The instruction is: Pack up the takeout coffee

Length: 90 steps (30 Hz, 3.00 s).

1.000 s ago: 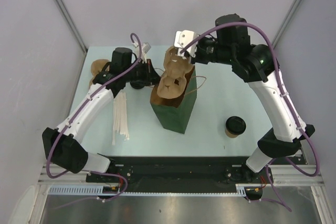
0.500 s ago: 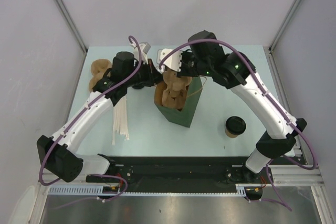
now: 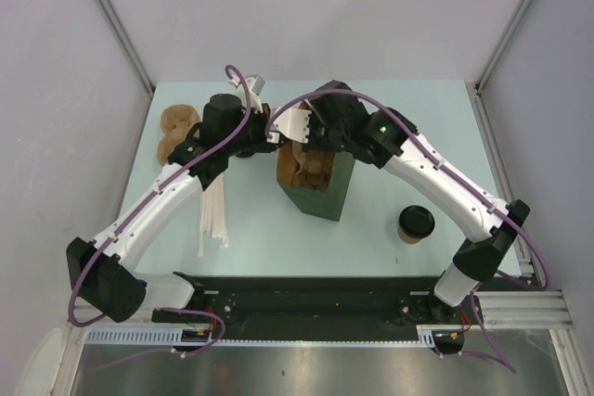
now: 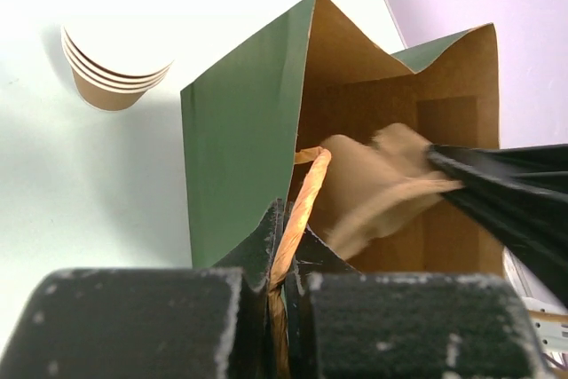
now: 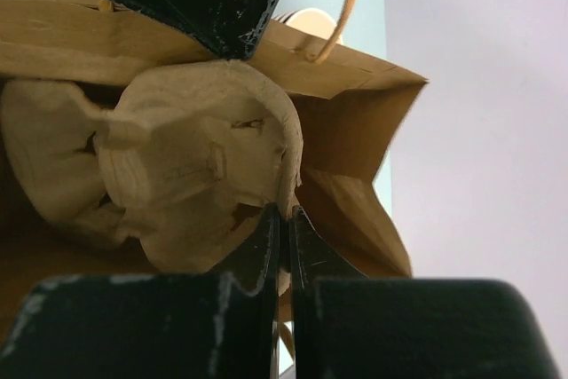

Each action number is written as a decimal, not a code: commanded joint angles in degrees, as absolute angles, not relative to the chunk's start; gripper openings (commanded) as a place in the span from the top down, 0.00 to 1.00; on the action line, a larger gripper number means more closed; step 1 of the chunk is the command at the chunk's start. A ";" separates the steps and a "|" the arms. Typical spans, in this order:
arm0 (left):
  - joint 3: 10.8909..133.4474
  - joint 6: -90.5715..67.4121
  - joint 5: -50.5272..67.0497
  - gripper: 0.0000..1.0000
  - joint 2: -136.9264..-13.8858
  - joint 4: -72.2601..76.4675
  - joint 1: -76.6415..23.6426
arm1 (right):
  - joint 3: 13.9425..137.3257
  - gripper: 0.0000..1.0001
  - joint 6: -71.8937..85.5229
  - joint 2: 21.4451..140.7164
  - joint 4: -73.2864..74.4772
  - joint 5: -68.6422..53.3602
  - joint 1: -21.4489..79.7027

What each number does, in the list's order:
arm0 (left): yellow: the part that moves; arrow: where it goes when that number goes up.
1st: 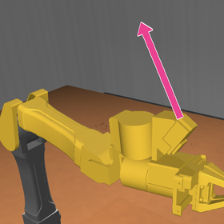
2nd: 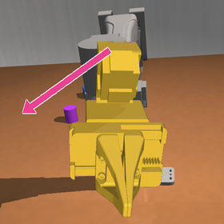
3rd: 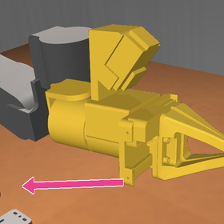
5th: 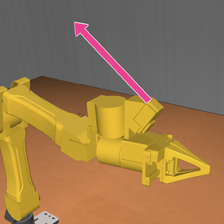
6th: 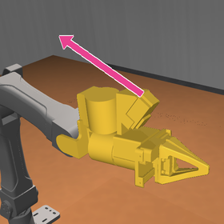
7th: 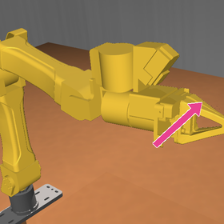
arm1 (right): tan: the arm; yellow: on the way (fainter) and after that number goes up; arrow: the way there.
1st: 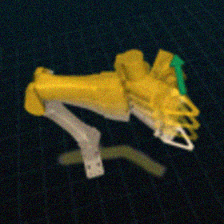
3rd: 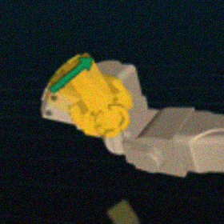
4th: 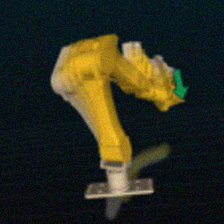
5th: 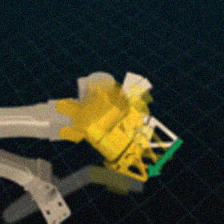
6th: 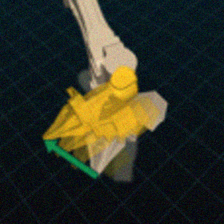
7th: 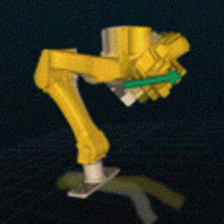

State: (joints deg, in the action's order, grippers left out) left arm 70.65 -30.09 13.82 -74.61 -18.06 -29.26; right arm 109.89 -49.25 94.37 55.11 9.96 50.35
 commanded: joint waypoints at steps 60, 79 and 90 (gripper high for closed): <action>66.18 -34.10 21.36 1.00 -73.65 -14.68 -28.30 | 85.42 1.00 -59.33 86.84 41.47 -18.36 41.92; 66.36 -32.08 19.51 1.00 -73.04 -14.59 -28.30 | 99.76 1.00 -54.50 97.82 59.24 -25.14 39.02; 65.48 -31.82 18.28 1.00 -71.72 -14.59 -28.30 | 97.82 0.95 -50.71 98.96 55.81 -20.83 39.46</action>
